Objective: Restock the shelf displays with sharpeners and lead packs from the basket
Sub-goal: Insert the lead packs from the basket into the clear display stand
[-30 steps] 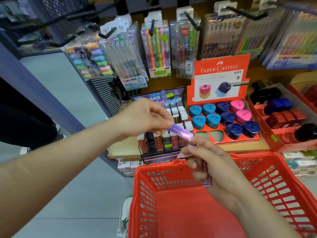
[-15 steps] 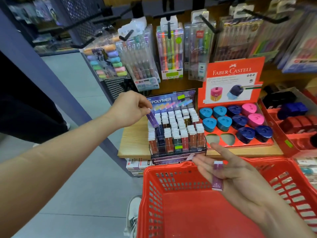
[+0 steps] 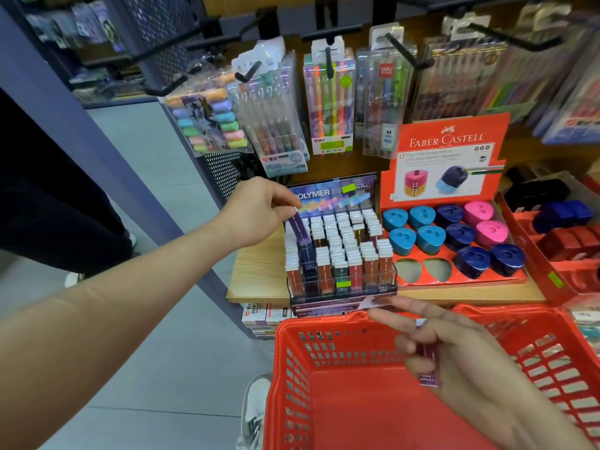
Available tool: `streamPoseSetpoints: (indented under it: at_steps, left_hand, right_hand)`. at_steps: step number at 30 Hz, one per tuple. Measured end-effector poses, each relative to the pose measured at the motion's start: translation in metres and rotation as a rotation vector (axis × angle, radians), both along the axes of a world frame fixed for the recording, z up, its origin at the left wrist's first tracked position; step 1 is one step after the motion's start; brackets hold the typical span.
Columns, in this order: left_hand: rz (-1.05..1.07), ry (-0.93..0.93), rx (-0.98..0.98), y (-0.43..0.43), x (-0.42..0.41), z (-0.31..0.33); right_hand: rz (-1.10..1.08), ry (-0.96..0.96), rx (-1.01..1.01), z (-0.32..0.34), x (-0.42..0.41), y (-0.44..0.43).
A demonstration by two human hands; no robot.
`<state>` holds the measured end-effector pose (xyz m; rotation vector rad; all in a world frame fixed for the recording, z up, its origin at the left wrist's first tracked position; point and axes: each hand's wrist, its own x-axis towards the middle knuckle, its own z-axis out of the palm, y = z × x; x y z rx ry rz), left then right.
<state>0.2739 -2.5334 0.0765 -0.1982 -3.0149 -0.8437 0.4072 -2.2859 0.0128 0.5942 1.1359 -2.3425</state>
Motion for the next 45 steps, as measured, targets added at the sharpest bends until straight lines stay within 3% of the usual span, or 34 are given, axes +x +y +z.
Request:
streamPoseSetpoints:
  at_steps: [8,14,24,33,38,45]
  left_hand:
    - [-0.060,0.008,-0.030,0.013,-0.005,-0.008]
    - [-0.105,-0.049,-0.092,0.004,-0.004,-0.002]
    - [-0.276,-0.005,-0.277,0.011,0.006,-0.012]
    - [-0.370,0.037,-0.408,0.013,0.017,-0.034]
    - [-0.353,0.069,-0.438,0.017,0.021,-0.036]
    - [-0.192,-0.056,-0.319,0.020,0.016,-0.022]
  right_hand:
    - [0.039,0.065,-0.134,-0.004,0.002,0.006]
    - [-0.005,0.088,-0.086,0.002,0.001,0.005]
    - [0.135,0.027,0.047,0.009,0.007,-0.001]
    - [0.030,0.043,0.120,0.009,0.009,-0.009]
    - [0.026,0.113,0.172,0.009,0.011,-0.010]
    - [-0.006,0.147,0.169,0.011,0.011,-0.011]
